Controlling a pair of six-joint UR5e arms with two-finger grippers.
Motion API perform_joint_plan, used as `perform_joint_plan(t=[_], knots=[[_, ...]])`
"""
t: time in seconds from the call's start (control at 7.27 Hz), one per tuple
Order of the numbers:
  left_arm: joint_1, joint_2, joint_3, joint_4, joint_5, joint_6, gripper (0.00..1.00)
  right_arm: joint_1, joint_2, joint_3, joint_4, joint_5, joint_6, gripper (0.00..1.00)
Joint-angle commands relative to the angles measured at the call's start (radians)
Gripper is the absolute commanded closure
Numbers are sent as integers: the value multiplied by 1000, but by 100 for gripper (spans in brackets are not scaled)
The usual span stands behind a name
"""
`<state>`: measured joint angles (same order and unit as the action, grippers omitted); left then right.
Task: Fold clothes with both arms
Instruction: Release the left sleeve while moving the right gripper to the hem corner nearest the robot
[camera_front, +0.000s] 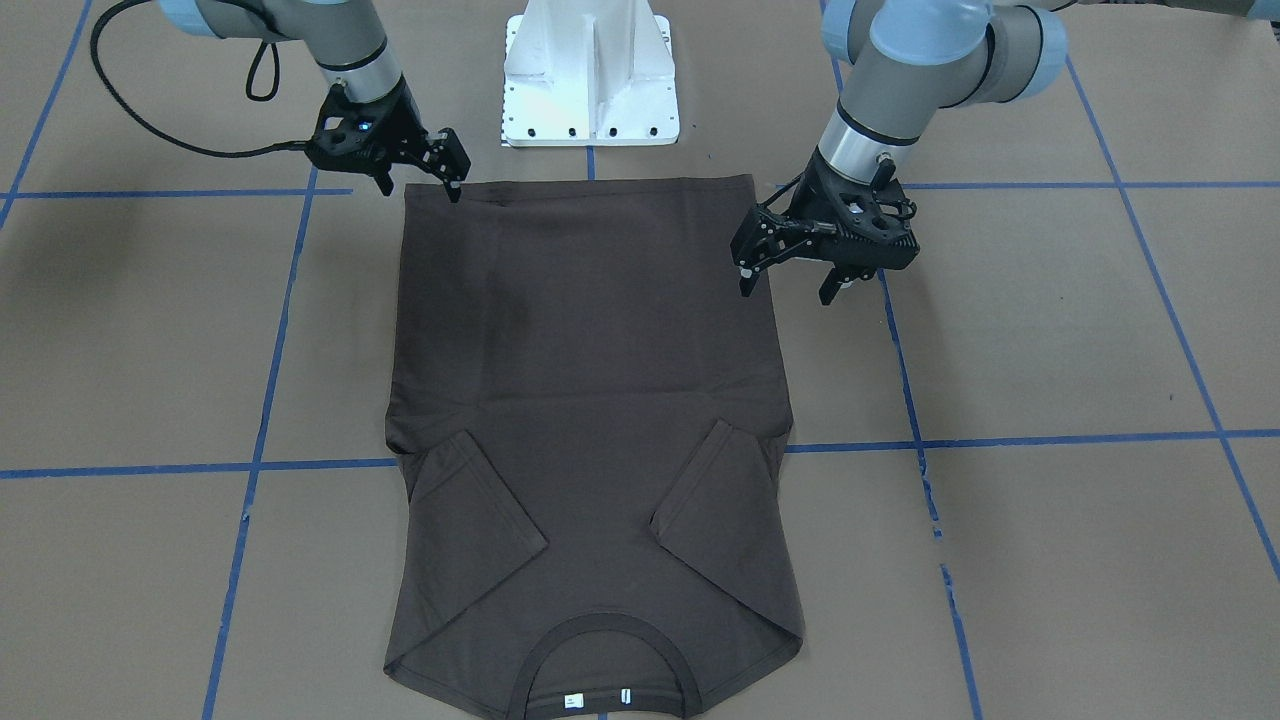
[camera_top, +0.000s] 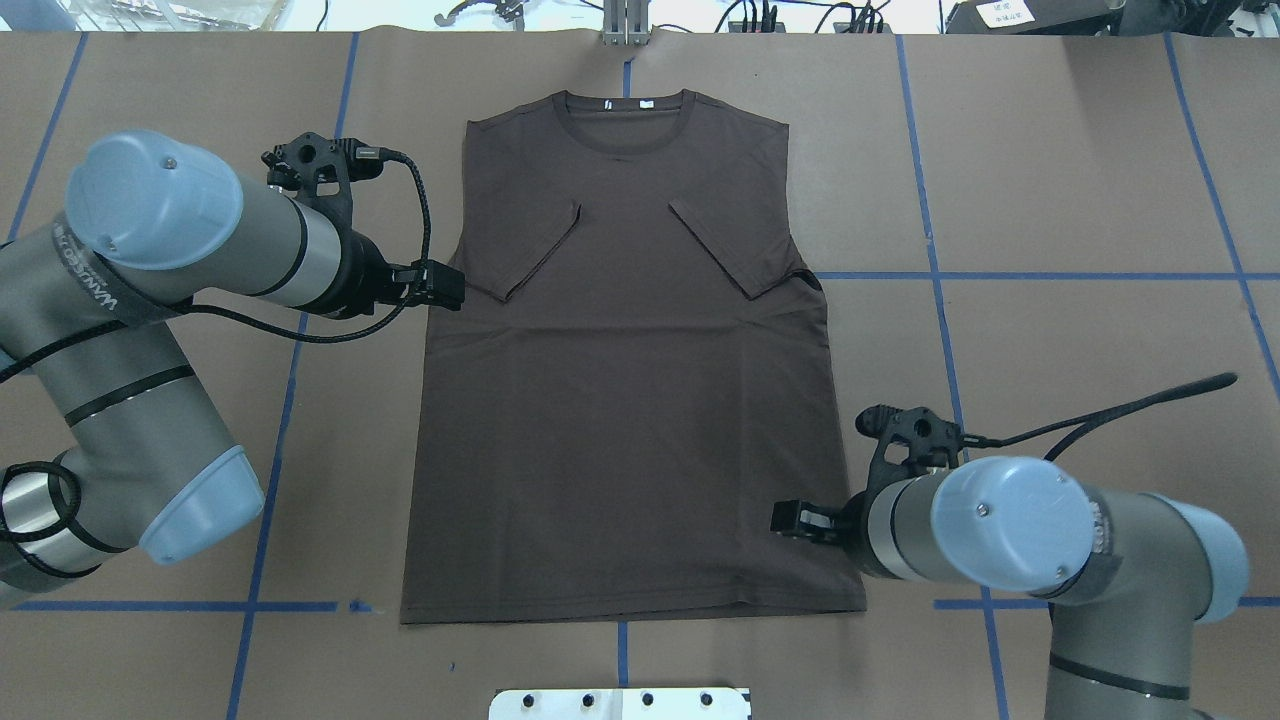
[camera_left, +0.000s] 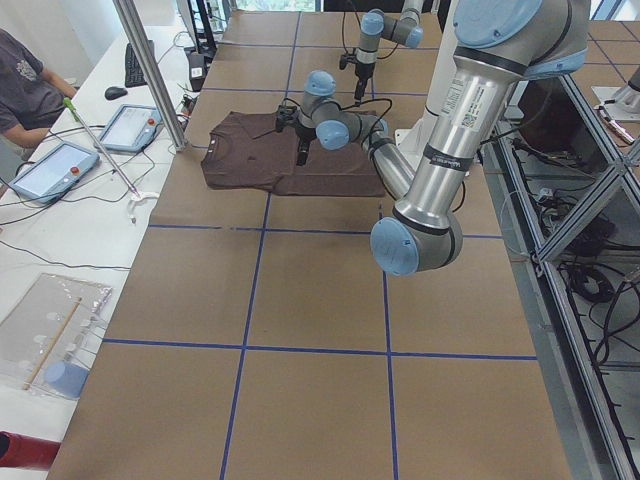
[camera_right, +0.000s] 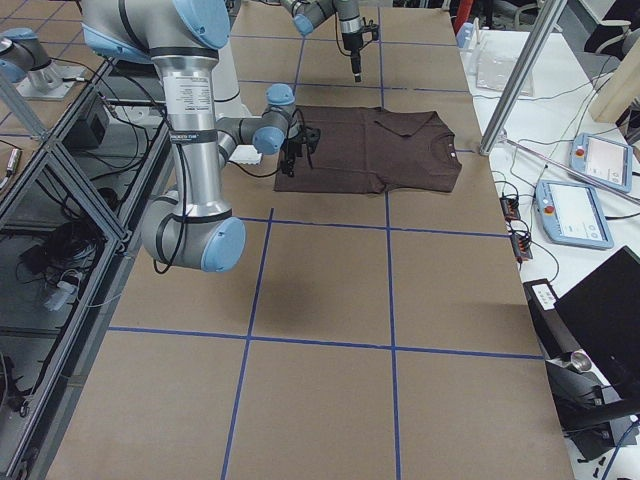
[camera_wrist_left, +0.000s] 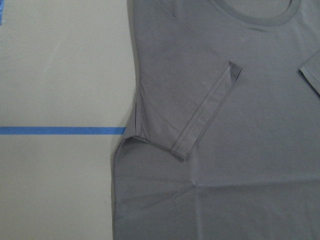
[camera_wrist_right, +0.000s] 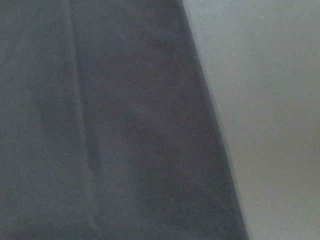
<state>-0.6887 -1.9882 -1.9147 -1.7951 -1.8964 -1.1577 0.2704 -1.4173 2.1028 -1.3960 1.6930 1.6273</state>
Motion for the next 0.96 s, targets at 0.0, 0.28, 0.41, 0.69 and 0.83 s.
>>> perform_joint_plan(t=[0.0,0.28,0.41,0.69,0.83], knots=[[1,0,-7,2,0,-2,0,-28,14,-47,0,-4,8,0],[1,-1,-12,2,0,-2,0,-26,-3,-52,-1,14,9,0],[1,-3,-13,2,0,-4,0,-25,-15,-52,0,33,11,0],[1,-3,-13,2,2,-5,0,-26,-32,-59,-1,40,9,0],[1,-3,-13,2,3,-5,0,-26,-32,-73,-1,43,11,0]])
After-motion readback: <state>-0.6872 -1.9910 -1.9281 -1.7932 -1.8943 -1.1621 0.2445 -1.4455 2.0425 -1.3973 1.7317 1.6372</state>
